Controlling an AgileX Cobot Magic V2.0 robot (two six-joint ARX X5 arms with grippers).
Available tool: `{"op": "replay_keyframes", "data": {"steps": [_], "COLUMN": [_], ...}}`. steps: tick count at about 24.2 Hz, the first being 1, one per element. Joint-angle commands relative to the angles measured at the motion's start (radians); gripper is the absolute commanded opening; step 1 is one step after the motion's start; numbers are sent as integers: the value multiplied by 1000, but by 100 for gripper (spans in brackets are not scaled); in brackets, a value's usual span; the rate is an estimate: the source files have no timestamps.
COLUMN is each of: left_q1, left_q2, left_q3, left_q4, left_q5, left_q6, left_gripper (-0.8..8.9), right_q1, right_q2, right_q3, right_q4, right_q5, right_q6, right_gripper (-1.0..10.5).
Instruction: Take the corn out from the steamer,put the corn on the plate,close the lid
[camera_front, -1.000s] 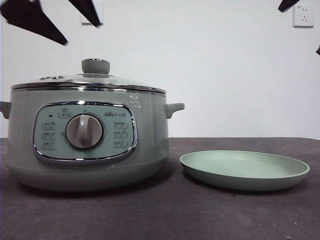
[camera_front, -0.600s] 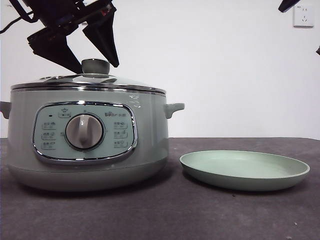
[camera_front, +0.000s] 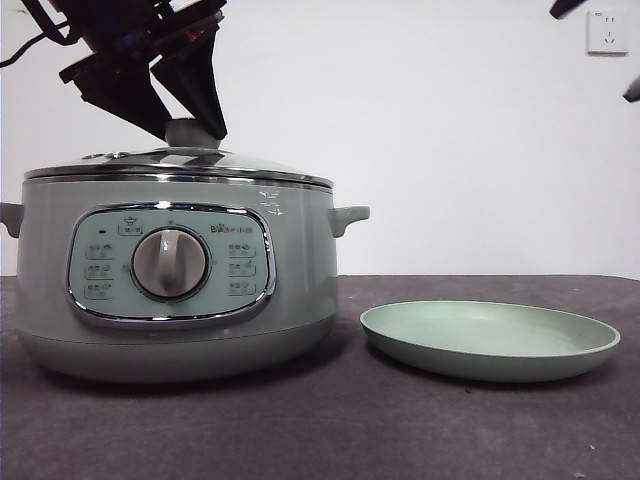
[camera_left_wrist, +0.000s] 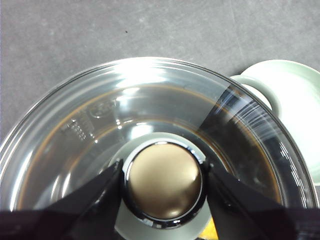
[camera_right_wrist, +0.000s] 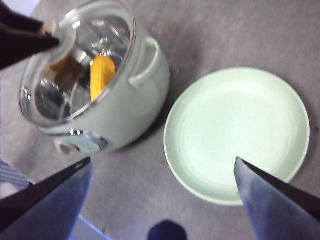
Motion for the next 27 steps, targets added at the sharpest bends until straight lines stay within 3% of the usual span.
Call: {"op": "replay_keyframes", "data": {"steps": [1,5,10,14,21,27], "left_q1": [1,1,1,1,1,1], "left_q2": [-55,-189,-391,-526,-634,-684], "left_q3": [3,3,3,3,3,3], "left_q4": [61,59,18,-63,-147,-175], "left_q5": [-14,-77,-240,-394,-467,-492], "left_q6": [-2,-8,-6,-3,-3,-3], "left_gripper": [-9,-9,-9,-9,-9,-9], "right_q1": [35,148,329,473,605,667], "right_q2": [8,81,290,504,792,1025], "right_q3": [3,39,201,395,741,992], "right_q4": [61,114,111,71,-131,-221], "right_q5": [-4,9,105,200,330,421], "right_q6": [58,85,82,36,-78,-128], "right_gripper": [473,473,473,473,472,471]}}
